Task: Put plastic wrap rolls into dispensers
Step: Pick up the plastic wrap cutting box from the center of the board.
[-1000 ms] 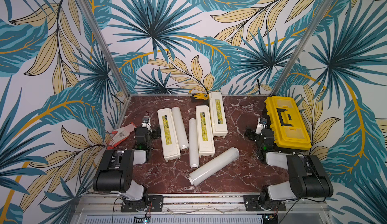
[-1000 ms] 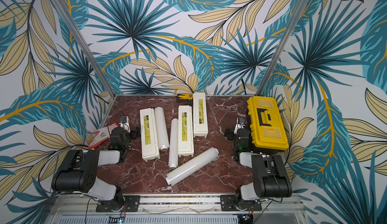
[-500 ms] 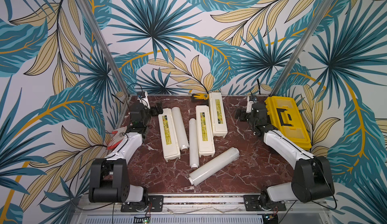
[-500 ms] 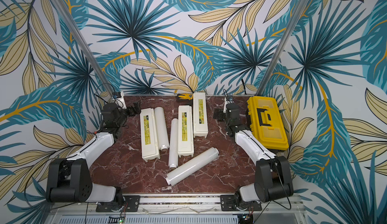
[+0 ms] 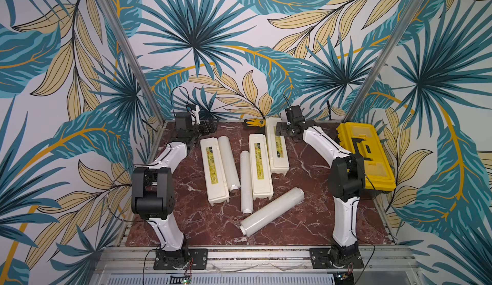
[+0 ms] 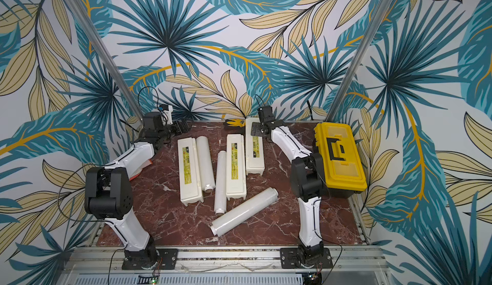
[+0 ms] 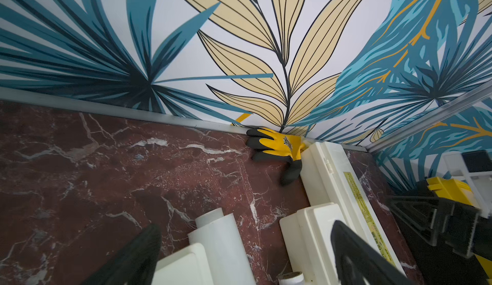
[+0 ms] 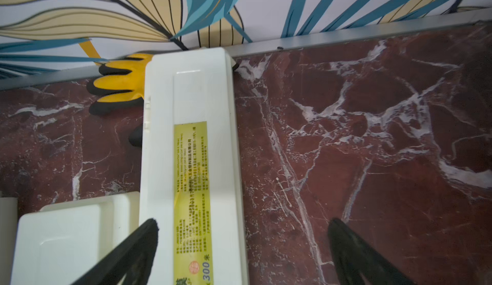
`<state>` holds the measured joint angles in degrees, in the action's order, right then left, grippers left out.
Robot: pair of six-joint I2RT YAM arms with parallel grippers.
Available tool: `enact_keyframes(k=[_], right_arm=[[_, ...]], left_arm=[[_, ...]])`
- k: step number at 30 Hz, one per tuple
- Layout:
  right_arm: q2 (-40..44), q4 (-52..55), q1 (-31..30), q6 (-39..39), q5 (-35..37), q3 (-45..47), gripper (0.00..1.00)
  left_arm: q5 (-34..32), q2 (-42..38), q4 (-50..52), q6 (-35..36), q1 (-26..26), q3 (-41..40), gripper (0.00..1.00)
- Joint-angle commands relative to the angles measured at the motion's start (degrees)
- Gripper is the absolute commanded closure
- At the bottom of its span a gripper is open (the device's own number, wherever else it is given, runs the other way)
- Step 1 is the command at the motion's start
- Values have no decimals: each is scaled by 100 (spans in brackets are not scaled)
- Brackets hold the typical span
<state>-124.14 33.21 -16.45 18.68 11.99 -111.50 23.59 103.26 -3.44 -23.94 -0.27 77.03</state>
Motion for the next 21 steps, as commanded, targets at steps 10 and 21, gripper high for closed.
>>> enact_keyframes(k=[10,21], right_arm=[[-886,792,-75,-13,-741,-863,1],[-1133,1331,-165,-380,-654,-1091,1]], left_arm=[[-486,-162,565,146,-158,271,0],[-404,22,880,281,-269,487,0]])
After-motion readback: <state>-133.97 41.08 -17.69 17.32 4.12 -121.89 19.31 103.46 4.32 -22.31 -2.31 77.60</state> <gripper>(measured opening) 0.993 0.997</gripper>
